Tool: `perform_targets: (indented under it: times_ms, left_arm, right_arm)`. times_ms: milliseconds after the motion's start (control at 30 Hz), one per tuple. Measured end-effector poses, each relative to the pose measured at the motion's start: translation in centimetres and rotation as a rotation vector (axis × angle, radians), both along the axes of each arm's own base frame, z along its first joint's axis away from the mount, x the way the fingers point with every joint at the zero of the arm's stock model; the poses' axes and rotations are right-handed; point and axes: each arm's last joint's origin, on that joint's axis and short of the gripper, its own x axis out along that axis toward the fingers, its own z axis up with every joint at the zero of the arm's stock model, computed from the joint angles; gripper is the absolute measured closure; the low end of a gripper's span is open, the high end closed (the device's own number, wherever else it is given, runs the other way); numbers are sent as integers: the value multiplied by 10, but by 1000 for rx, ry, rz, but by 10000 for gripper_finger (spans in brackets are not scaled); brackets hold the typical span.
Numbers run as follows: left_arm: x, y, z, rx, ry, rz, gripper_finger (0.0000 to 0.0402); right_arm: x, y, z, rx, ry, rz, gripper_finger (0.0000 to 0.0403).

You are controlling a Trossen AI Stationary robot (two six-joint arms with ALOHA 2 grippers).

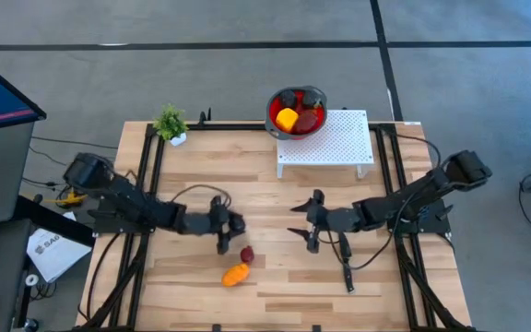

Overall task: Pick & Place Fruit
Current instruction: Put the plum into the red strainer bowl

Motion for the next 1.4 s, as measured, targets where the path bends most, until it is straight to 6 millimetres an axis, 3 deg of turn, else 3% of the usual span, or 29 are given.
perform_targets:
  times_ms: [200, 300, 400, 500, 767, 933, 1233, 1400]
  left_arm:
    - [44, 32, 88, 119, -247, -113, 155]
    - [66, 56, 131, 217, -258, -101, 161]
    - [85, 90, 169, 265, -250, -2, 160]
    - [99, 131, 190, 269, -232, 111, 156]
    - [127, 228, 183, 197, -191, 309, 156]
    - [130, 268, 162, 145, -158, 391, 149]
    - [141, 285, 144, 156, -232, 364, 147]
    - [139, 290, 144, 162, -237, 378, 147]
  right_arm:
    - [3, 0, -22, 12, 58, -25, 117]
    - [12, -1, -38, 30, 49, -64, 117]
    - [21, -1, -54, 47, 23, -80, 117]
    - [29, 1, -67, 67, -30, -80, 117]
    - [35, 3, -78, 102, -94, -57, 117]
    - [34, 1, -76, 97, -93, -55, 117]
    - [34, -2, -76, 99, -94, -60, 117]
    - [34, -1, -76, 99, -94, -59, 117]
